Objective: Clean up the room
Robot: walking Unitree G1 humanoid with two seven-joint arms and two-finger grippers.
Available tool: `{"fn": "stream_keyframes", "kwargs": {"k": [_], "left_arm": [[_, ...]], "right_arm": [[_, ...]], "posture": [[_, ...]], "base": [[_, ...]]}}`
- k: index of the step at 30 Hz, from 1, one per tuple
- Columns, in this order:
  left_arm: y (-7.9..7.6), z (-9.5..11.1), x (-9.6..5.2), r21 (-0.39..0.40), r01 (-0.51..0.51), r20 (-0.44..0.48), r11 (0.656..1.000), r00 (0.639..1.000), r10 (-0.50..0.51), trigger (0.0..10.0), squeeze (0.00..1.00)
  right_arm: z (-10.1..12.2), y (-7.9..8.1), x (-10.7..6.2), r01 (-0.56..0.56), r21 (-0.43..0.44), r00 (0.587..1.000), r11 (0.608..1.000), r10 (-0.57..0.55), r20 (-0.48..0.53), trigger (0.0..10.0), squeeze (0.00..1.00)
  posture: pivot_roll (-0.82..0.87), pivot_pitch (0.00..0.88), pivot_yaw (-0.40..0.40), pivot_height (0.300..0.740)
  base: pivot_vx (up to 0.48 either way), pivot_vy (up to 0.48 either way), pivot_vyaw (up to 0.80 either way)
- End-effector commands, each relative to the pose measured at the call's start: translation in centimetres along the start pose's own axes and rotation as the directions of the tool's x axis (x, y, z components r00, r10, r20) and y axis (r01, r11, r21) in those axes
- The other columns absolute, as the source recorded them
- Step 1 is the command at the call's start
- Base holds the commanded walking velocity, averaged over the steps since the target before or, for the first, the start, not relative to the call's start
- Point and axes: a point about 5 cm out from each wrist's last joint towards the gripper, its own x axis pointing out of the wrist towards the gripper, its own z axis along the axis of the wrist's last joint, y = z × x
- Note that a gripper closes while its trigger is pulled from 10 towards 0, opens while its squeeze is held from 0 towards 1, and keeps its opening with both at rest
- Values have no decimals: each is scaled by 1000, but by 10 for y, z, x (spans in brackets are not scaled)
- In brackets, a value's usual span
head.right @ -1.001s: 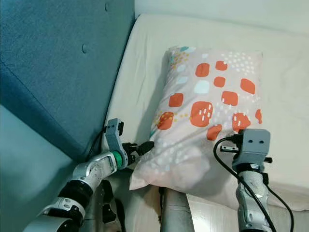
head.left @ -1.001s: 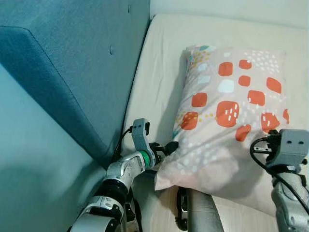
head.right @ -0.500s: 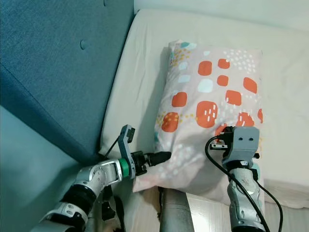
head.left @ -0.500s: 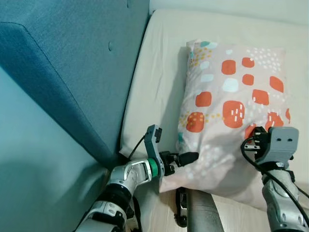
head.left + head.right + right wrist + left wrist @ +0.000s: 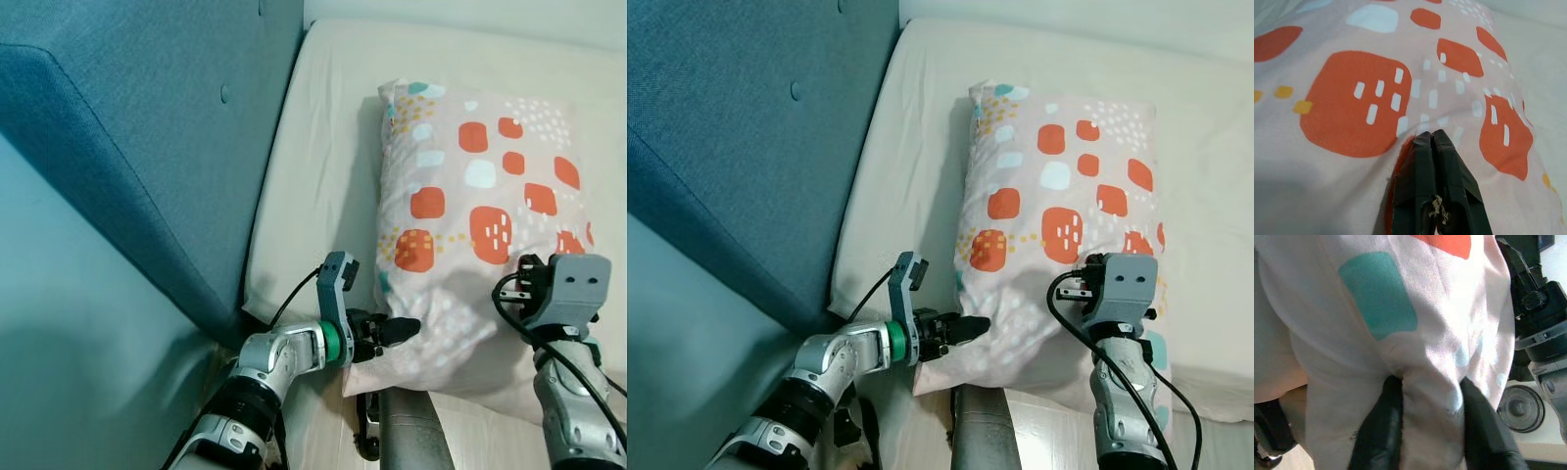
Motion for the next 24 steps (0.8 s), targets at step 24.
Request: {"fn": "stream_keyframes", "kwargs": {"k": [24], "left_arm": [[-36,59,-3,105,-61,156,993,987,44,0,0]], "right_arm": [[-4,-74,-31,459,-338,872,822,-490,-9,10000,0]], "posture": [[-119,189,75,625]], "base": [[0,0,0]]}}
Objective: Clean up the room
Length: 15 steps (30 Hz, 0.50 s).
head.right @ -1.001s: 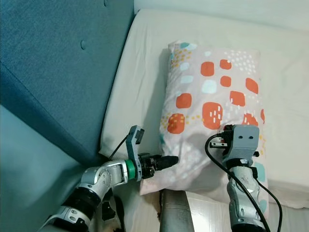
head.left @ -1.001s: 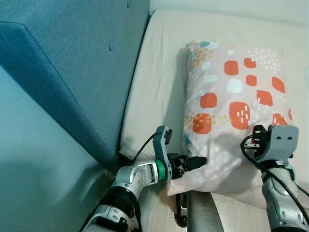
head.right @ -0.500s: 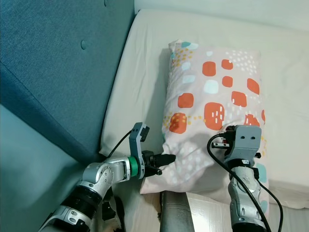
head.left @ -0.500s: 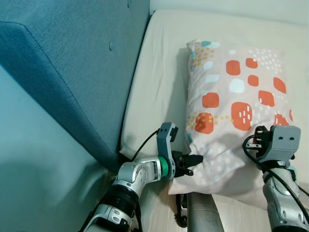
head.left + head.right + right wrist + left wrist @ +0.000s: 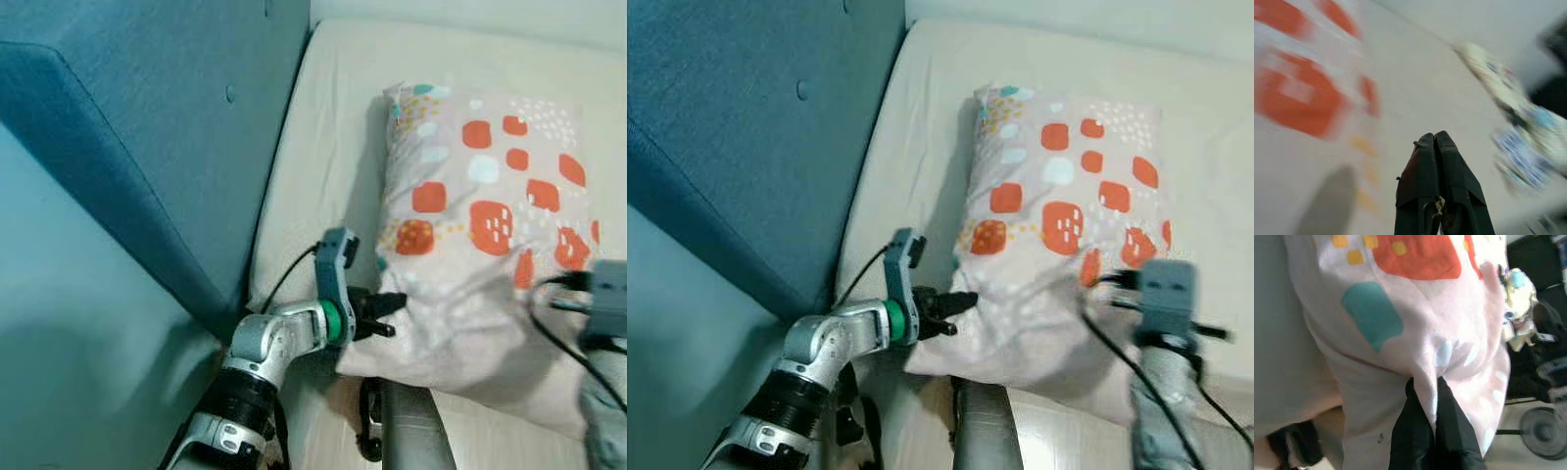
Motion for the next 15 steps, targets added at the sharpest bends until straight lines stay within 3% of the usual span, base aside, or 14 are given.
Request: {"fn": "stream_keyframes", "kwargs": {"k": [1,2,4,6,8,9,11,15], "left_arm": [[-22,31,8,93,20,99,995,995,-30,0,0],[-22,31,8,93,20,99,995,995,-30,0,0],[-20,40,6,157,-30,143,987,990,7,0,0],[-20,40,6,157,-30,143,987,990,7,0,0],[-24,45,4,180,-32,169,983,986,1,0,0],[-24,45,4,180,-32,169,983,986,1,0,0],[-33,50,0,197,-14,194,980,981,-25,0,0],[-40,55,-4,217,3,215,976,975,-50,0,0]], "right_arm": [[-24,-11,-11,83,-33,990,996,-86,-114,10000,0],[-24,-11,-11,83,-33,990,996,-86,-114,10000,0],[-47,-19,-23,141,-51,966,989,-149,-211,10000,0],[-47,-19,-23,141,-51,966,989,-149,-211,10000,0],[-74,-3,-30,86,96,931,992,-45,-363,10000,0],[-74,-3,-30,86,96,931,992,-45,-363,10000,0],[-87,25,-27,-12,241,886,970,123,-448,10000,0],[-81,41,-18,-84,294,874,952,212,-438,10000,0]], "posture": [[-116,192,75,625],[-116,192,75,625],[-111,195,78,625],[-111,195,78,625],[-110,199,86,625],[-110,199,86,625],[-101,196,87,625],[-84,194,83,625]], "base": [[0,0,0],[0,0,0],[0,0,0],[0,0,0],[0,0,0],[0,0,0],[0,0,0],[0,0,0]]}}
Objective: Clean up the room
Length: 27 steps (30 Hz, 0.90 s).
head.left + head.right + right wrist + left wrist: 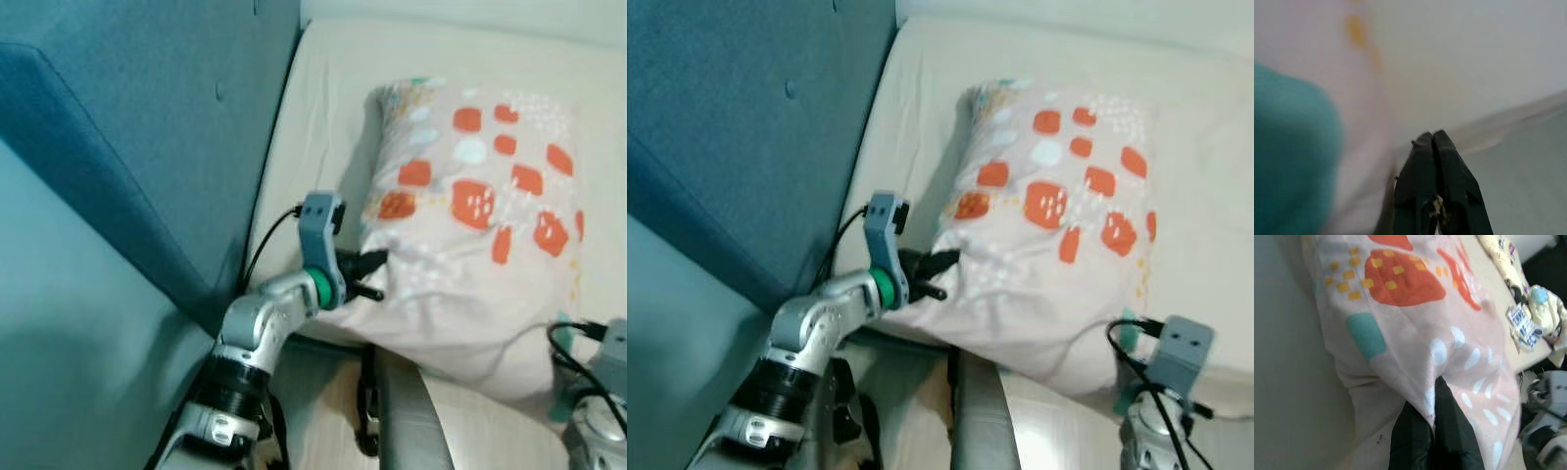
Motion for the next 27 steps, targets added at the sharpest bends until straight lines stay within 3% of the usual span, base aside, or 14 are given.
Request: {"fn": "stream_keyframes", "kwargs": {"k": [1,7,10,11,12,14,15,17,18,20,25,27], "left_arm": [[-26,20,6,21,84,68,996,994,-85,0,0],[-31,28,-2,61,101,106,993,989,-107,0,0],[-33,36,-11,145,94,142,985,983,-114,0,0],[-33,36,-11,145,94,142,985,983,-114,0,0],[-33,42,-18,196,77,164,978,980,-110,0,0],[-33,42,-18,196,77,164,978,980,-110,0,0],[-33,53,-31,284,28,211,958,973,-91,0,0],[-32,56,-36,306,10,225,952,971,-82,0,0],[-30,62,-44,336,-22,251,942,966,-66,0,0],[-30,62,-44,336,-22,251,942,966,-66,0,0],[-29,76,-65,425,-103,314,899,948,-40,0,0],[-29,77,-69,433,-105,314,895,949,-40,0,0]], "right_arm": [[-2,7,3,-55,28,998,998,55,-32,10000,0],[22,33,14,-172,48,985,984,171,21,10000,0],[45,57,18,-282,19,956,959,279,92,10000,0],[45,57,18,-282,19,956,959,279,92,10000,0],[55,70,20,-342,-10,933,940,341,116,10000,0],[55,70,20,-342,-10,933,940,341,116,10000,0],[75,96,22,-437,-60,886,897,441,145,10000,0],[80,103,22,-460,-71,873,885,465,149,10000,0],[89,117,21,-496,-98,850,863,506,149,10000,0],[89,117,21,-496,-98,850,863,506,149,10000,0],[111,153,14,-588,-99,787,802,596,158,10000,0],[116,160,11,-611,-119,765,783,622,165,10000,0]], "posture": [[-79,193,82,625],[-71,188,79,625],[-51,184,70,625],[-51,184,70,625],[-46,184,67,625],[-46,184,67,625],[-24,182,54,625],[-24,182,54,625],[-12,183,46,625],[-12,183,46,625],[39,184,27,625],[42,184,26,625]], "base": [[0,0,0],[0,0,0],[0,0,0],[0,0,0],[0,0,0],[0,0,0],[0,0,0],[0,0,0],[0,0,0],[0,0,0],[0,0,0],[0,0,0]]}}
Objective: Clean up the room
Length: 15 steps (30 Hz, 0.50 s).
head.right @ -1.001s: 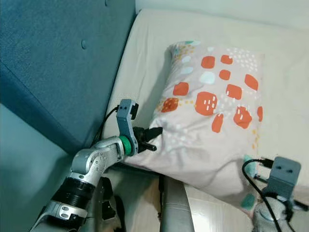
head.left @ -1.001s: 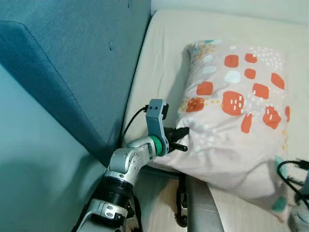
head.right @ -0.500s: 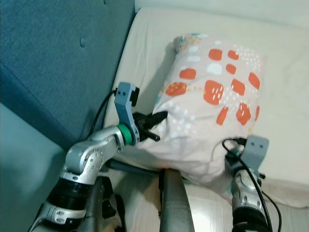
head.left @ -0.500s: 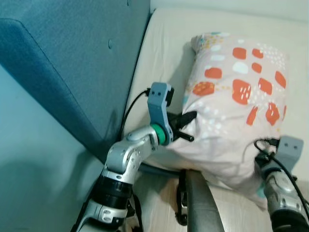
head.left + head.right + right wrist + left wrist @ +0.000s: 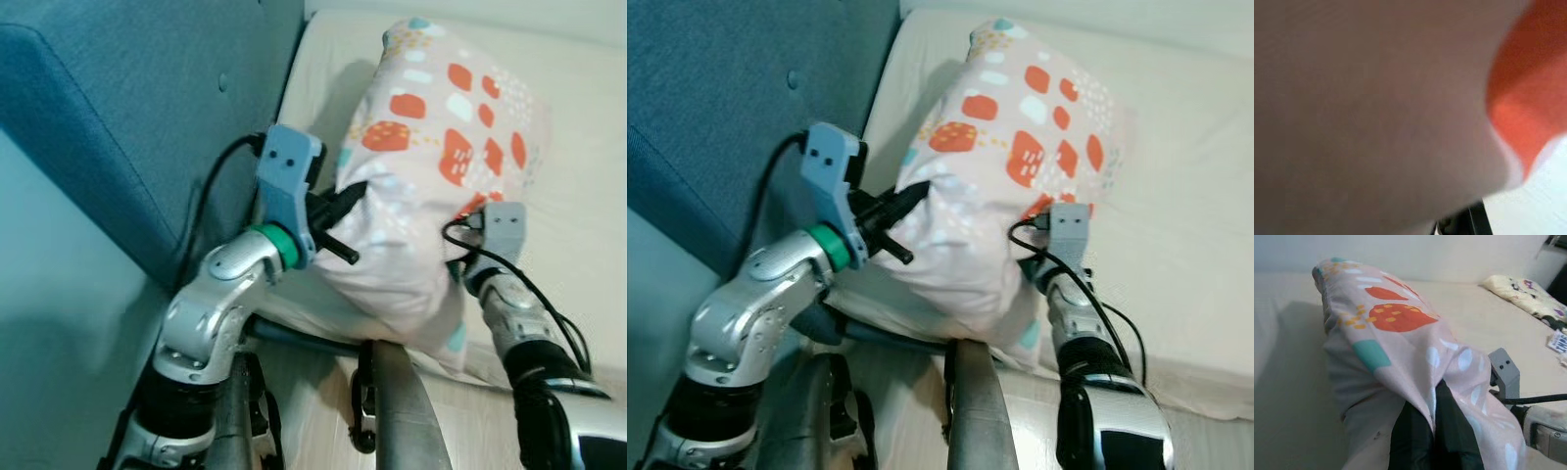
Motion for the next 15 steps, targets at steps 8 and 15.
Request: {"fn": "stream_keyframes", "kwargs": {"k": [8,15], "left_arm": [[3,-6,-29,72,-5,-54,997,999,8,0,0],[10,-27,-44,94,-52,-148,994,987,66,0,0]], "right_arm": [[36,34,13,-196,-212,974,958,214,70,10000,0],[51,16,14,-100,-292,985,951,136,106,10000,0]], "posture": [[53,183,24,625],[56,177,24,625]], "base": [[0,0,0],[0,0,0]]}}
